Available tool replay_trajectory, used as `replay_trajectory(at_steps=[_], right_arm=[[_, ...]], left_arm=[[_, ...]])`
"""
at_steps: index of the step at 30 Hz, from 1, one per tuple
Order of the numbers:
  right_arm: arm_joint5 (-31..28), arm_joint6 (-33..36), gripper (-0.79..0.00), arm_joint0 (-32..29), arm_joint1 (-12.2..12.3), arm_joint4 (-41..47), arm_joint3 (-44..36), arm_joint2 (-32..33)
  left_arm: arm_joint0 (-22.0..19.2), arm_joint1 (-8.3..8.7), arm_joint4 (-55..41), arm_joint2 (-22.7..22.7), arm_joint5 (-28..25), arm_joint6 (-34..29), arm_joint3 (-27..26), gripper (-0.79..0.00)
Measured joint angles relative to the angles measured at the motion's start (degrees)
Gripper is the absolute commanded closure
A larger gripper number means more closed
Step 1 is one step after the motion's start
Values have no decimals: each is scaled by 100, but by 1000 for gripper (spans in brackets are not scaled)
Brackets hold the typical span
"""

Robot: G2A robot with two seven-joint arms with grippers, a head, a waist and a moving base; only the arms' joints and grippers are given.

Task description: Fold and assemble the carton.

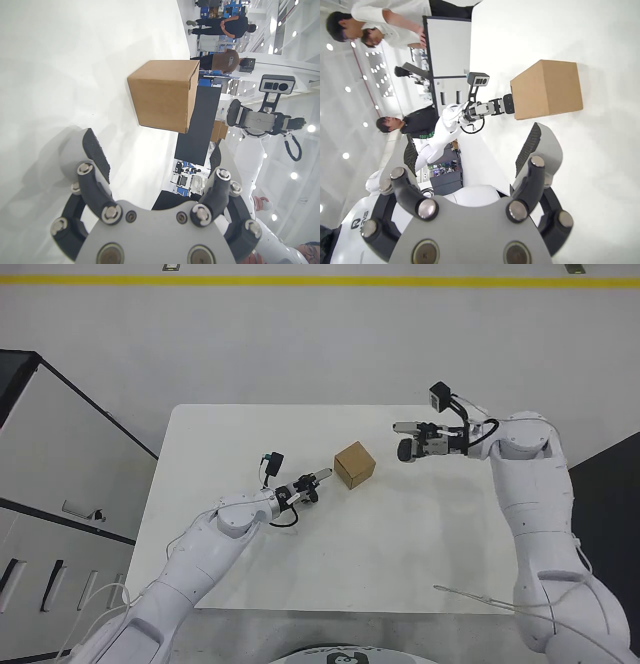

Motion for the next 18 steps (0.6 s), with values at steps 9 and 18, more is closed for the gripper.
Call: replay_trajectory(at_steps=[9,18], right_arm=[[-221,197,-785,-240,135,737,-31,405],[-217,193,-785,-238,134,730,-31,403]], left_arm=[[0,0,0,0,0,0,0,-785],[132,119,2463,136,-343,1227,-966,-785]])
